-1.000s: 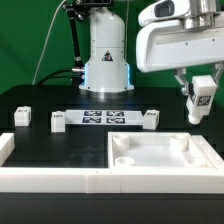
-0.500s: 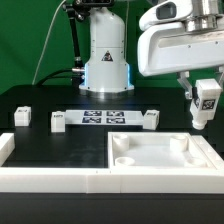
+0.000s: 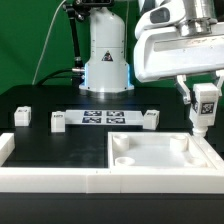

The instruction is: Assemble one leg

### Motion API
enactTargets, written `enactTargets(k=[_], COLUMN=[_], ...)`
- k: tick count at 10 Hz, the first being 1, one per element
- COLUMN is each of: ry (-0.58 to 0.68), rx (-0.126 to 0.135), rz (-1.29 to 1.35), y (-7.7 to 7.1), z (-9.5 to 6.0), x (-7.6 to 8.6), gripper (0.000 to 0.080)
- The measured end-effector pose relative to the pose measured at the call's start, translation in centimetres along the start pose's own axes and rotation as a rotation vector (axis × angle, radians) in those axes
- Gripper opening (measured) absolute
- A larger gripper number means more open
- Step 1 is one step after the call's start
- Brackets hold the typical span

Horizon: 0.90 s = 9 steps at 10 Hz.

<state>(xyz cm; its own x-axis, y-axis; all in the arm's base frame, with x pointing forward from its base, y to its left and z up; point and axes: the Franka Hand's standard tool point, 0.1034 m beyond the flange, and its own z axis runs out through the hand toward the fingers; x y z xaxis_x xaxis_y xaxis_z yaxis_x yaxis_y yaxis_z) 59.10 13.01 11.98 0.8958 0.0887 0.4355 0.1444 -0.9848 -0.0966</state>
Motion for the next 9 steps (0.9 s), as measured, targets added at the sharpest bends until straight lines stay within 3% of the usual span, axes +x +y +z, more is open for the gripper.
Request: enactTargets(k=[3, 6, 9], ry=[0.054, 0.134, 0.125], rx=[-0.012, -0.028, -0.029], rz=[-0.018, -0.023, -0.02], y=[1.2, 2.1, 2.3], z=[1.3, 2.8, 3.3], x=[1.5, 1.3, 0.6], gripper=[0.0291, 0.0292, 0.0292])
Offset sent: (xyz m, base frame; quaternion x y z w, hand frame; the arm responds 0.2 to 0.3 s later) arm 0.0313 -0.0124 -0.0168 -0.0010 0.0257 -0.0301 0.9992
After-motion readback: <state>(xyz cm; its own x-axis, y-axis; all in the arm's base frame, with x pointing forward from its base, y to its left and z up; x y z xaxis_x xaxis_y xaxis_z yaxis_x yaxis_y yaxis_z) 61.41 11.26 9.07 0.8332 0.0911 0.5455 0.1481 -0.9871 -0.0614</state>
